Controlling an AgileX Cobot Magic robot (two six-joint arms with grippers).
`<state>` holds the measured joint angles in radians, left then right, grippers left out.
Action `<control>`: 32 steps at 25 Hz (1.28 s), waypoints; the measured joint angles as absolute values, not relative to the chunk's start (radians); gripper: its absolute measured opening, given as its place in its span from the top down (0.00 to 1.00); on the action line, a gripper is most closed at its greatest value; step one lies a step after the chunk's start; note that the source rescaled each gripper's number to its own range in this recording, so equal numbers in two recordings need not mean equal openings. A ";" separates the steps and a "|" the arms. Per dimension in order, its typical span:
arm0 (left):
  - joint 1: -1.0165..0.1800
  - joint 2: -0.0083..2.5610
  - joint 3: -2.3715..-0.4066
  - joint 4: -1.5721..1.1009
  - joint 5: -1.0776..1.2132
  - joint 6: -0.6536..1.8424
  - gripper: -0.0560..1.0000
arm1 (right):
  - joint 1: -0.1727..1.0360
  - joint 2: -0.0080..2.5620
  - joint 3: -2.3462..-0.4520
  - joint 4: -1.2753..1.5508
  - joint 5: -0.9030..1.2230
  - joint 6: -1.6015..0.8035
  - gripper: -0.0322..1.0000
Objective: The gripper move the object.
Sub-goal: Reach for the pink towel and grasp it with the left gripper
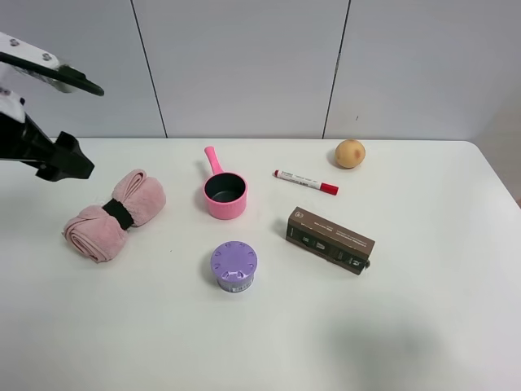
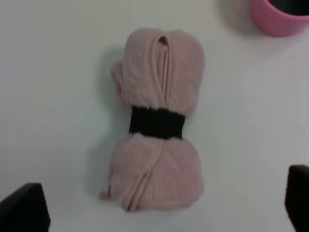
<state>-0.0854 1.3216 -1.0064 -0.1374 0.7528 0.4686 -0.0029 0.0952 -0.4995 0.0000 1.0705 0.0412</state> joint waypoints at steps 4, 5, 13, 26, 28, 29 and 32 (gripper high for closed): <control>-0.088 1.414 -1.006 -0.132 0.679 0.516 0.00 | -0.003 0.095 -0.500 0.000 1.071 0.041 0.00; -0.088 1.438 -1.006 -0.131 0.669 0.531 0.00 | -0.003 0.095 -0.500 0.000 1.071 0.041 0.00; -0.088 1.580 -1.006 -0.129 0.626 0.600 0.00 | -0.003 0.095 -0.500 0.000 1.071 0.041 0.00; -0.088 1.771 -1.007 -0.135 0.482 0.603 0.00 | -0.003 0.095 -0.500 0.000 1.071 0.041 0.00; -0.088 1.804 -1.007 -0.140 0.447 0.603 0.00 | -0.003 0.095 -0.500 0.000 1.071 0.041 0.00; -0.088 1.817 -1.007 -0.142 0.433 0.603 0.00 | -0.003 0.095 -0.500 0.000 1.071 0.041 0.00; -0.088 1.867 -1.007 -0.150 0.403 0.603 0.00 | -0.003 0.095 -0.500 0.000 1.071 0.041 0.00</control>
<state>-0.0883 1.8670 -1.0072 -0.1502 0.4032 0.6034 -0.0029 0.0952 -0.4995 0.0000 1.0705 0.0412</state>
